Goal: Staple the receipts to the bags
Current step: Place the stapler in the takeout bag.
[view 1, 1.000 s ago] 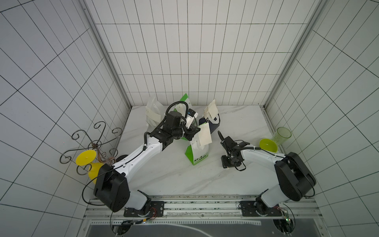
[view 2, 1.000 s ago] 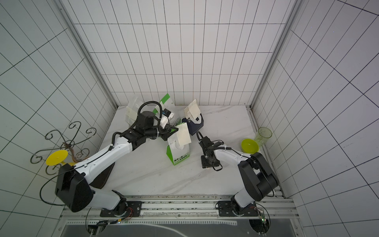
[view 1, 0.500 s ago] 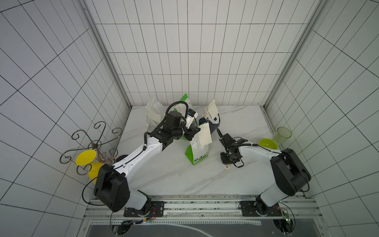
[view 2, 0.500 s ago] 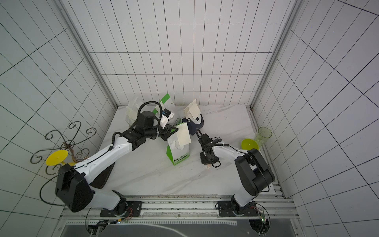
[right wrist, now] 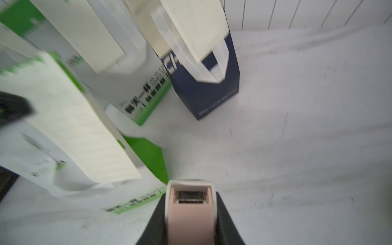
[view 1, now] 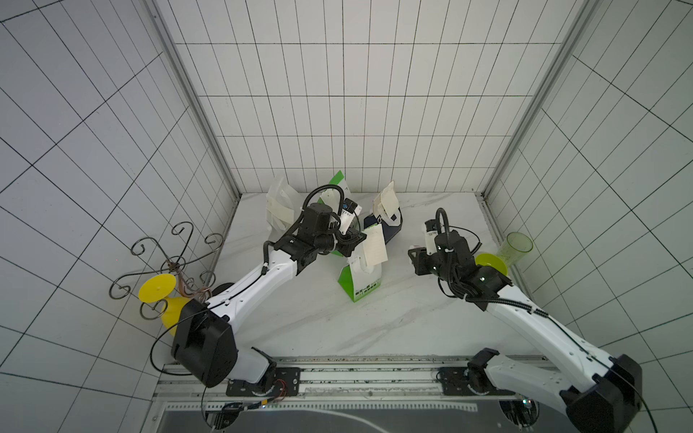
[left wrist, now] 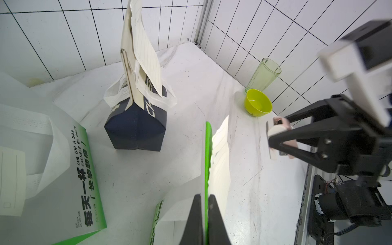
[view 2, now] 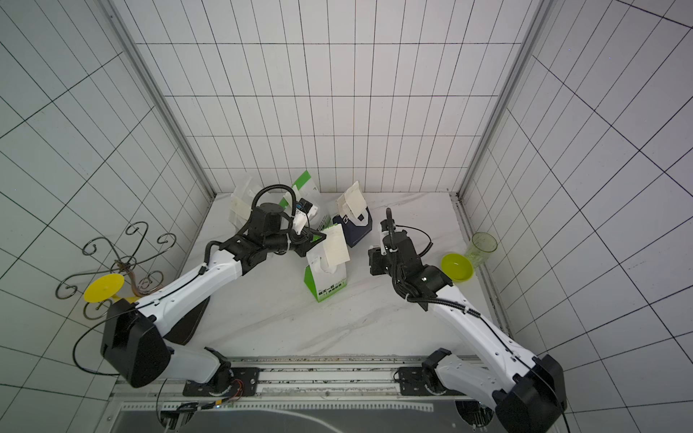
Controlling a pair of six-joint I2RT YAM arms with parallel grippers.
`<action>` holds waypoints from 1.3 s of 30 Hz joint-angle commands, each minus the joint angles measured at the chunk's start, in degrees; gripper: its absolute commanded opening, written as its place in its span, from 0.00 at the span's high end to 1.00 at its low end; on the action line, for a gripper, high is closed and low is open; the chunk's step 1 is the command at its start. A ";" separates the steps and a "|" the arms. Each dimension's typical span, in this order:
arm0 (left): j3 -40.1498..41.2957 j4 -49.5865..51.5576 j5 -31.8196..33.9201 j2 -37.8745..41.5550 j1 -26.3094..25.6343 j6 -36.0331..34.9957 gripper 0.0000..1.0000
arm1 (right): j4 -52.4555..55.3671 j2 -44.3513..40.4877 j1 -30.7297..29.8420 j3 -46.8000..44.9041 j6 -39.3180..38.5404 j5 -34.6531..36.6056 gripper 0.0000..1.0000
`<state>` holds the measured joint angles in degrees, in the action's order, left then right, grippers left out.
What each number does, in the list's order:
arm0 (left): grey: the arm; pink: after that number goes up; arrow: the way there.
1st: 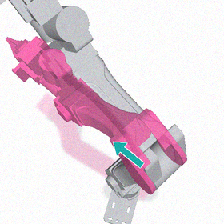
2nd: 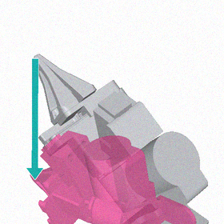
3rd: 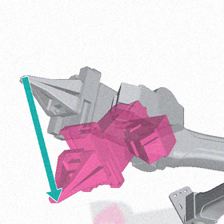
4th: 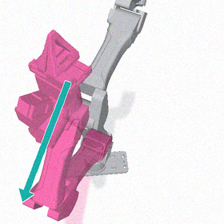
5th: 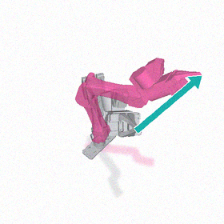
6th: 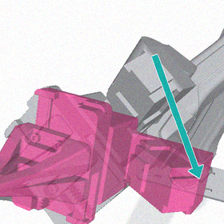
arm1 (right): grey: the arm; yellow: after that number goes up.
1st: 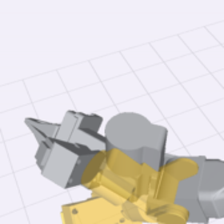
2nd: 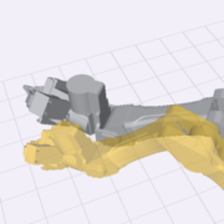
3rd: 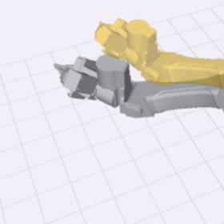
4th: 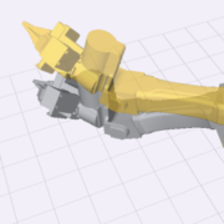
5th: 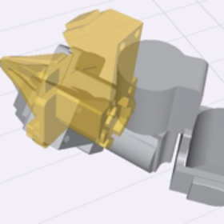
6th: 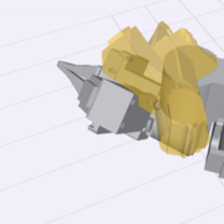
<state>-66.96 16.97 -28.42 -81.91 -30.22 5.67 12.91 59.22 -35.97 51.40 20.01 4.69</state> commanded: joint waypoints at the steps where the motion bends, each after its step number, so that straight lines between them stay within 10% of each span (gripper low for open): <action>1: -1.79 -0.71 -0.94 0.02 0.03 1.60 1.00 | -22.38 -1.57 -5.52 0.43 -3.60 3.04 1.00; 13: -0.98 -5.17 -11.21 1.06 2.81 10.72 1.00 | -60.82 8.78 -9.72 -6.17 -6.80 0.19 1.00; 39: 1.68 -10.82 -18.03 3.20 2.53 16.39 1.00 | -62.21 18.03 -10.05 -4.41 -11.91 2.43 1.00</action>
<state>-65.52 8.23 -45.30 -80.14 -27.38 21.89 -47.40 76.93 -45.52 47.81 9.54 6.00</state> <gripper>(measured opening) 0.049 0.275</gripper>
